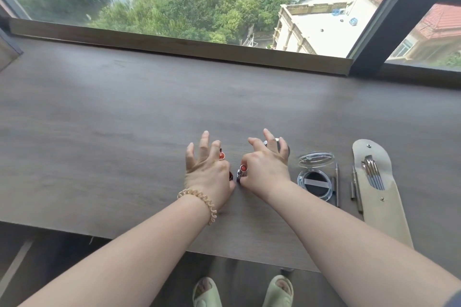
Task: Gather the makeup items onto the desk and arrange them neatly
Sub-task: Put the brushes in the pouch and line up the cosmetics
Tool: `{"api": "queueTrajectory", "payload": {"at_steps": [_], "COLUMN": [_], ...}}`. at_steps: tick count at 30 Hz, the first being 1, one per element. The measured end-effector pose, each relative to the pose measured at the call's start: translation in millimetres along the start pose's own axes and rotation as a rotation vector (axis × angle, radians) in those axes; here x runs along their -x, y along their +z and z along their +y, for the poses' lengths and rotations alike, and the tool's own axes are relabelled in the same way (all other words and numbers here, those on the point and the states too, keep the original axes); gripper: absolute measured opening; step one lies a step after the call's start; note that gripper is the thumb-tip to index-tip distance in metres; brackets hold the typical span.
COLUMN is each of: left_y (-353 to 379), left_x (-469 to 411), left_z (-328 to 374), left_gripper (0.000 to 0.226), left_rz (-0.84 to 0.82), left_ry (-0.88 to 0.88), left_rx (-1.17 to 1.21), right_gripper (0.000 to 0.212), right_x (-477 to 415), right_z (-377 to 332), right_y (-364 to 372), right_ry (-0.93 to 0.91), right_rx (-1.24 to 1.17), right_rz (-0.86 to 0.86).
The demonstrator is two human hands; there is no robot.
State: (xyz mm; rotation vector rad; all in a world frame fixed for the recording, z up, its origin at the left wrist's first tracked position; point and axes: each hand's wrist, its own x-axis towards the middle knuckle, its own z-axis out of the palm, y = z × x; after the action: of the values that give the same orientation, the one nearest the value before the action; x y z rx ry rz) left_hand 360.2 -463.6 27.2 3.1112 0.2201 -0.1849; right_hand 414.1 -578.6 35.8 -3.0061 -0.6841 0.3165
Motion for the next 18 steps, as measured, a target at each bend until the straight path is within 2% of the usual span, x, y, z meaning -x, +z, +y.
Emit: {"api": "queueTrajectory", "payload": {"at_steps": [6,9,11,12,16,18], "left_y": [5,6,8,8,18,27], "left_x": [2,8,8,8,0,-5], "left_z": [-5,-13,-27,-36,-62,-66], "left_gripper": [0.046,0.04,0.041,0.042,0.048,0.037], "left_rz": [0.044,0.283,0.415,0.382,-0.003,-0.039], "left_ry": [-0.001,-0.057,-0.156,-0.218,-0.352,-0.383], "left_rx": [0.026,0.212,0.328,0.364,0.456,0.514], "right_gripper": [0.02,0.019,0.021,0.022,0.021,0.02], "right_x": [1,2,3,4,4,2], "right_z": [1,3,4,5,6,6], "right_y": [2,3,2,2,1,2], "right_ry": [0.005,0.012,0.008,0.004,0.0,-0.003], "right_rx": [-0.019,-0.025,-0.01,0.0,0.014,0.014], "right_rz": [0.007,0.021,0.022,0.019,0.015,0.026]}}
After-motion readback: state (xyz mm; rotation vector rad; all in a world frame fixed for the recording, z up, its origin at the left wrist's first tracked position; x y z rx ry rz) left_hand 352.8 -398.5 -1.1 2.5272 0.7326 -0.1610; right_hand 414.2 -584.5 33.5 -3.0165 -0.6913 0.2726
